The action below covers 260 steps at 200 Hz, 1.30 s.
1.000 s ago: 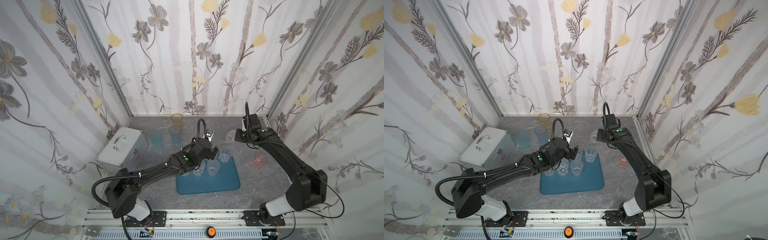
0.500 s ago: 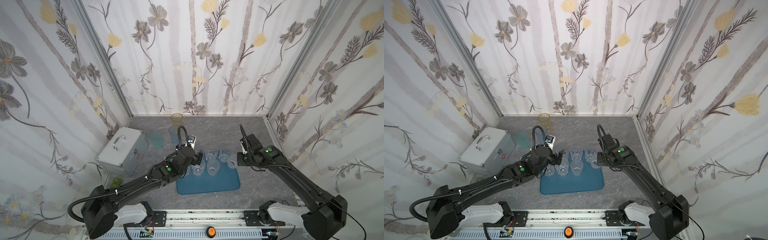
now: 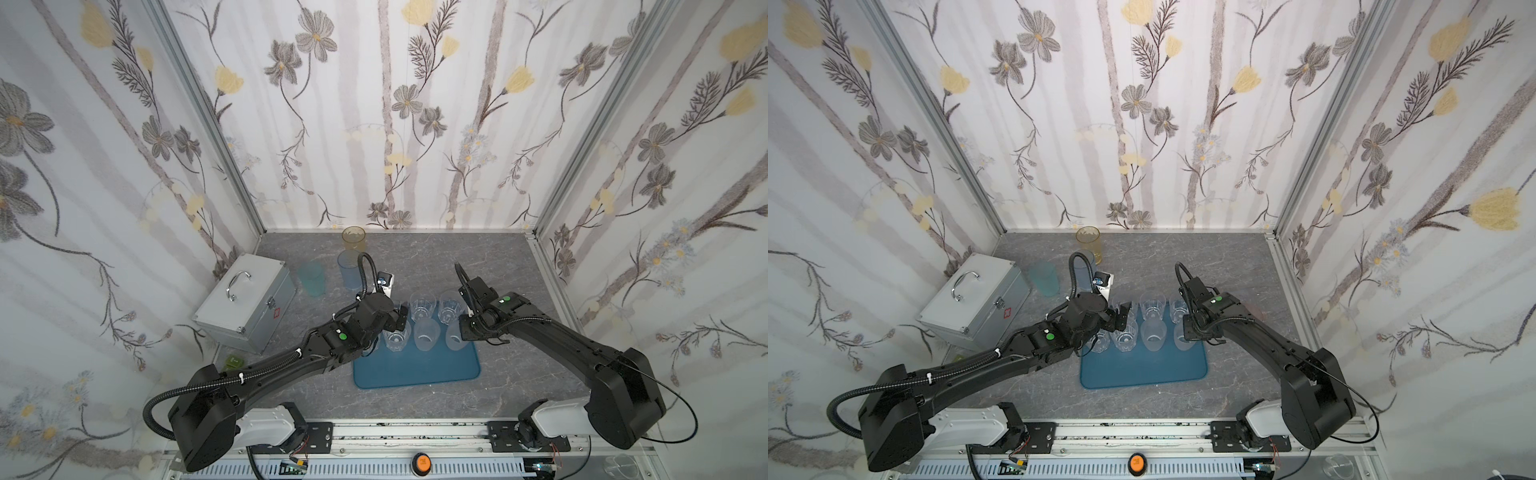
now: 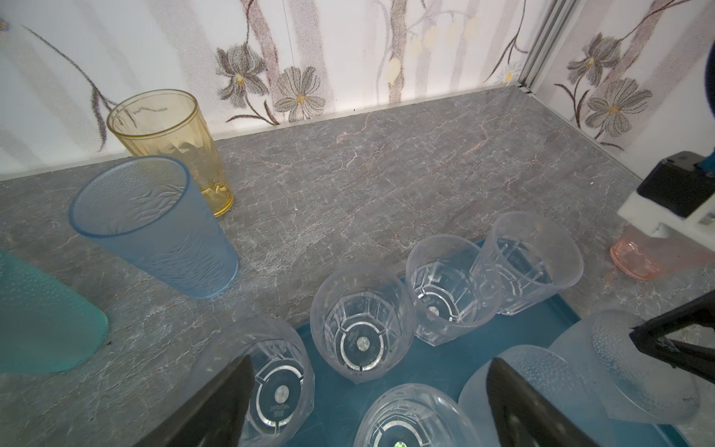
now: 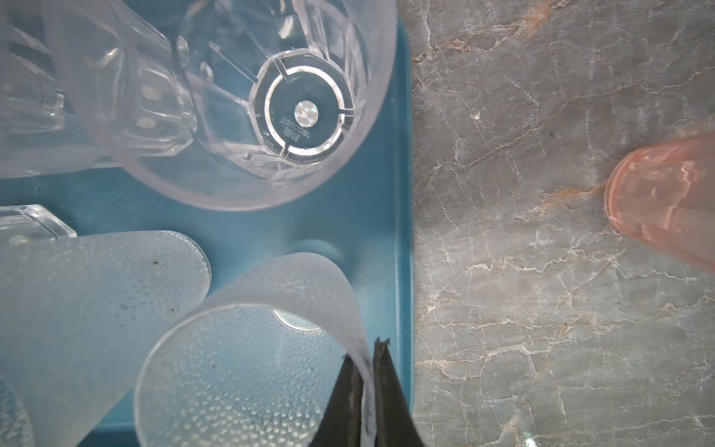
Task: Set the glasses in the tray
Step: 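Carry the frosted glass onto the tray corner and lower it, then open the right gripper and raise it away from the tray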
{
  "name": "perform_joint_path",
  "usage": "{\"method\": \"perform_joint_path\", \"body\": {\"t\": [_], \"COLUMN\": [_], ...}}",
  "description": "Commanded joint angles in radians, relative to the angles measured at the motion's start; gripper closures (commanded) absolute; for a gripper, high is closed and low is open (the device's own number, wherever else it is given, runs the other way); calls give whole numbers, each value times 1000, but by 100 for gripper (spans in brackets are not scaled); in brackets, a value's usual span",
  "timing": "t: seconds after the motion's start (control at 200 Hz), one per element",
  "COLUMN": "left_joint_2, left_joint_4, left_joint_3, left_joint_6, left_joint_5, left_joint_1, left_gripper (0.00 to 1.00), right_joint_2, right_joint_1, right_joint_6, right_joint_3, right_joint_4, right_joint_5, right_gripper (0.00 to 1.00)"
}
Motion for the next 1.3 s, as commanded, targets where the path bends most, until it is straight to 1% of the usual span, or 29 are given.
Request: {"method": "perform_joint_path", "body": {"t": [0.0, 0.195, 0.275, 0.55, 0.7, 0.734, 0.844, 1.024, 1.184, 1.294], "left_joint_2": [22, 44, 47, 50, 37, 35, 36, 61, 99, 98], "left_joint_4": [21, 21, 20, 19, 21, 21, 21, 22, 22, 21], "left_joint_3": [0, 6, 6, 7, 11, 14, 35, 81, 125, 149], "left_joint_6": [-19, -26, -24, -30, -32, -25, 5, 44, 73, 88], "left_joint_5": [-4, 6, 6, 6, -8, -15, -21, -39, -61, -67], "left_joint_1": [1, 1, 1, 1, 2, 2, 1, 7, 18, 28], "left_gripper": [3, 4, 3, 3, 3, 3, 3, 3, 2, 2], "right_joint_2": [22, 32, 65, 59, 46, 15, 3, -20, -2, 5], "right_joint_1": [6, 9, 9, 10, 10, 10, 10, 9, 8, 8], "right_joint_6": [9, 5, 4, 8, 17, 18, 27, 54, 78, 108], "right_joint_3": [4, 4, 5, 10, 53, 70, 133, 173, 234, 268], "right_joint_4": [54, 65, 66, 70, 54, 47, 32, 76, 106, 117], "right_joint_5": [18, 30, 33, 34, 27, 30, 40, 54, 55, 34], "right_gripper": [91, 90, 88, 80, 72, 70, 66, 63, 63, 63]}}
